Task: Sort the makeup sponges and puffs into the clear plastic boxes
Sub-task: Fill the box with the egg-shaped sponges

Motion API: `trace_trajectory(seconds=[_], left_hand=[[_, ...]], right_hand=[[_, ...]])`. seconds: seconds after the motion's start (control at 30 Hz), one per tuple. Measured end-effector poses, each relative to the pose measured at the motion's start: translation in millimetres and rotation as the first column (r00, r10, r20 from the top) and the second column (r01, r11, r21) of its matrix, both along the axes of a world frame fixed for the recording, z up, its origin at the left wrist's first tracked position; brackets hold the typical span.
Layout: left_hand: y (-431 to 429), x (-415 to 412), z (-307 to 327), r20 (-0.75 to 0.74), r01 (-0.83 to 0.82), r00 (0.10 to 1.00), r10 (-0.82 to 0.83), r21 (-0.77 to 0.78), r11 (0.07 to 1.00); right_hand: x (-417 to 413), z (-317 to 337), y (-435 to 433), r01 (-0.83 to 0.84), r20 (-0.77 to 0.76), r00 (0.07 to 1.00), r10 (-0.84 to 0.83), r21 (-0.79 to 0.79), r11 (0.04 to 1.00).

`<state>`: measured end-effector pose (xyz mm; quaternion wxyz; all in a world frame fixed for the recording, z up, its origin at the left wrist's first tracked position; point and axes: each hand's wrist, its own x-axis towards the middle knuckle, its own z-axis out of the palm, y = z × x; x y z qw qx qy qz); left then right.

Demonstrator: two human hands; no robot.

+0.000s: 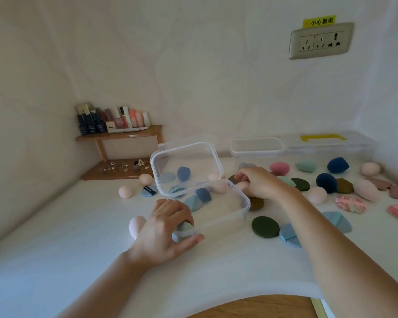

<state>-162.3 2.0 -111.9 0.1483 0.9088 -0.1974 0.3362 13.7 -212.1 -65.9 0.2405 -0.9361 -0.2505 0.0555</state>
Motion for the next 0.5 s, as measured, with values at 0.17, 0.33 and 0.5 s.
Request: trace_trajectory(seconds=[0.17,0.33,0.5], left_hand=[[-0.9,2.8,2.2,0.0,-0.014,1.0,0.014,0.035,0.999],[-1.1,3.0,1.5,-0.006,-0.026,1.0,0.026,0.04,0.999],[0.6,3.2,0.4,-0.027,-0.016,1.0,0.017,0.031,0.999]], right_hand=[[1.4,24.1,-9.2,0.244,0.163,0.948,-0.273,0.175,0.954],[-46.8,50.2,6.3,-0.164,0.016,0.985,0.173,0.406,0.899],[-73.9,39.5,45.2,-0.338,0.067,0.941,0.332,0.192,0.921]])
